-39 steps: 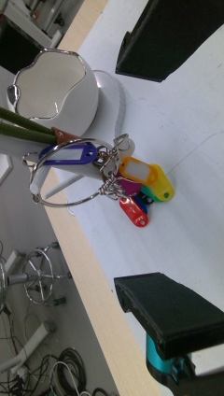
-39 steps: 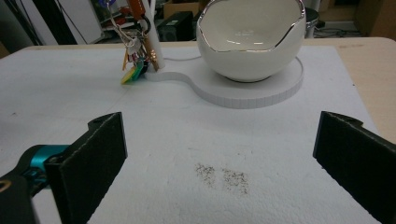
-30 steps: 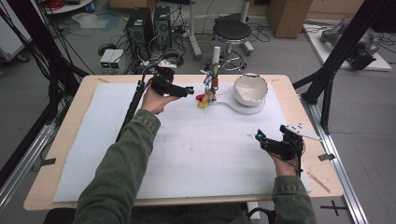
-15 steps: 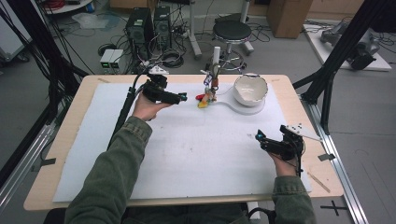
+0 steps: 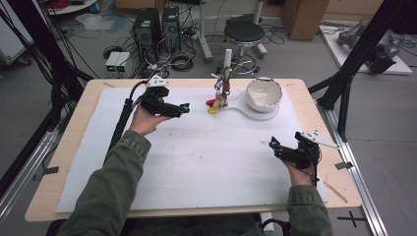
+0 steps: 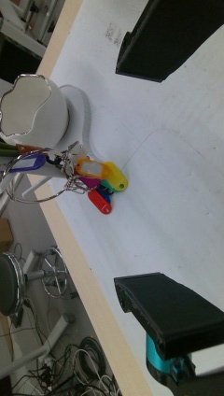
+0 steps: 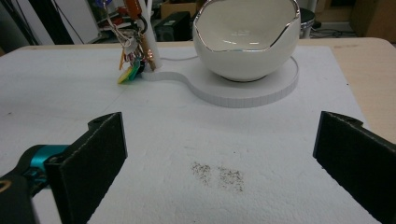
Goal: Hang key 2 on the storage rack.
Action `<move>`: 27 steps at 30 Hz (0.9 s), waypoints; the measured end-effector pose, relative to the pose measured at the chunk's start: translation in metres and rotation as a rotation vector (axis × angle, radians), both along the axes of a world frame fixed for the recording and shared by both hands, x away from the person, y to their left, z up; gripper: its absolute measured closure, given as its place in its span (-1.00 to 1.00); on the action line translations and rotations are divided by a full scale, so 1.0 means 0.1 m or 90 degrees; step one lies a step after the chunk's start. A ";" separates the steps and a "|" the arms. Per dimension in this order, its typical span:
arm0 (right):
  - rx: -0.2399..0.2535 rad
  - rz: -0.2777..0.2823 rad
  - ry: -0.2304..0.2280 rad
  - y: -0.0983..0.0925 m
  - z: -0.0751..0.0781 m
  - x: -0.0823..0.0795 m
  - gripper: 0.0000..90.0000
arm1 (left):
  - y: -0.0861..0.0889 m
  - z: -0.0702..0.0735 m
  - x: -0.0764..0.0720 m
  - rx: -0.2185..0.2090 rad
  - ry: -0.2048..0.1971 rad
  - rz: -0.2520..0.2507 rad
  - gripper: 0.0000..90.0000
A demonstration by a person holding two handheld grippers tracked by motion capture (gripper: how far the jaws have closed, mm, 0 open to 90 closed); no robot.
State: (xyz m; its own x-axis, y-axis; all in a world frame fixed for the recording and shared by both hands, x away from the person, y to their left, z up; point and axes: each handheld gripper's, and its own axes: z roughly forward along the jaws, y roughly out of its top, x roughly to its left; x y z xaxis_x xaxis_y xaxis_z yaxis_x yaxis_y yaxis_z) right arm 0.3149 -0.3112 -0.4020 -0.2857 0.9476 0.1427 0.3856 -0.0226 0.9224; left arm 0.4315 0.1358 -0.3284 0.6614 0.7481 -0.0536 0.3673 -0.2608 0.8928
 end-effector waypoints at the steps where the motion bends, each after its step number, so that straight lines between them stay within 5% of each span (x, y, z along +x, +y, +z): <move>1: -0.002 0.000 -0.002 0.00 0.00 0.00 -0.96 | 0.01 0.00 -0.01 -0.002 -0.001 0.002 -0.96; 27: -0.003 -0.001 -0.004 -0.01 0.00 0.01 -0.96 | 0.58 -0.25 -0.39 -0.026 -0.008 0.070 -0.96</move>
